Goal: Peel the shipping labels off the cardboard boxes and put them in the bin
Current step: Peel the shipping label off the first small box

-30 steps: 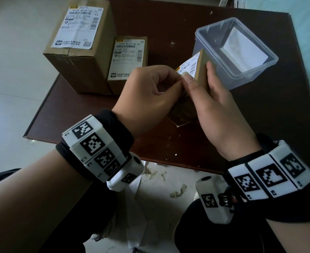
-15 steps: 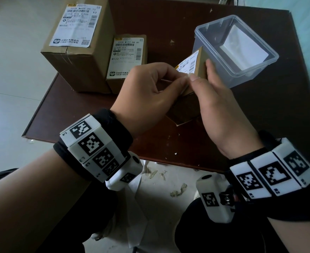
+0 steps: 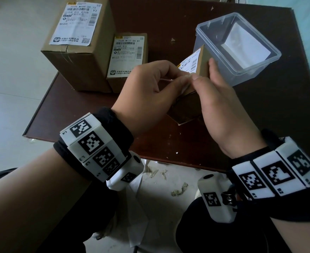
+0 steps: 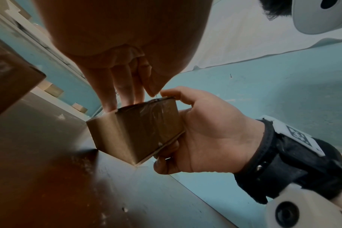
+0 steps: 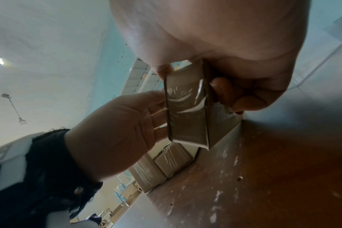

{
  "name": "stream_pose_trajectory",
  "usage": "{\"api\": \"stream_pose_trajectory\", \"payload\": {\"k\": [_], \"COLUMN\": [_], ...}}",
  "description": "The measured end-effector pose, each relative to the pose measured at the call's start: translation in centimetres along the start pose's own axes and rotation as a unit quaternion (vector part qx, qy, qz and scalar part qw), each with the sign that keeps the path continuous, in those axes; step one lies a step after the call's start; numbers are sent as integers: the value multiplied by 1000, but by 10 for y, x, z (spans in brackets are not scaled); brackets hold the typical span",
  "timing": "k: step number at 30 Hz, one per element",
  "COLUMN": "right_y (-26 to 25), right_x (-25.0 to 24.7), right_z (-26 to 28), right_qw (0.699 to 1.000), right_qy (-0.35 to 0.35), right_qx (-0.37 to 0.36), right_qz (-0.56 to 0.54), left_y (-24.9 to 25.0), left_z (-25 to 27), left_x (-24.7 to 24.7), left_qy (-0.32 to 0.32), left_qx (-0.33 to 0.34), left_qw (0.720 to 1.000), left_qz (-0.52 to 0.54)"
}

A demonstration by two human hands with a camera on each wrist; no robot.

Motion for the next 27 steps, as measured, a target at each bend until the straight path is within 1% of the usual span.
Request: {"api": "stream_pose_trajectory", "payload": {"k": [19,27], "right_y": [0,0], "right_x": [1,-1], "right_z": [0,0], "right_qw": [1000,1000], "right_qy": [-4,6], "right_qx": [-9,-9], "right_qz": [-22,-8], "left_y": [-1,2], "left_z": [1,1], "left_x": [2,2], "left_qy": [-6,-6], "left_qx": [2,16], "left_qw": [1000,999], "left_qz": [-13,-42]}}
Point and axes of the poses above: each hand's wrist, its own z-axis away from the middle knuckle, its own x-axis out of the palm, y = z × x, the point moved 8 cm from there along -z, towards the middle knuckle, and after that the axes turned 12 degrees about z, right-handed, at the moved point
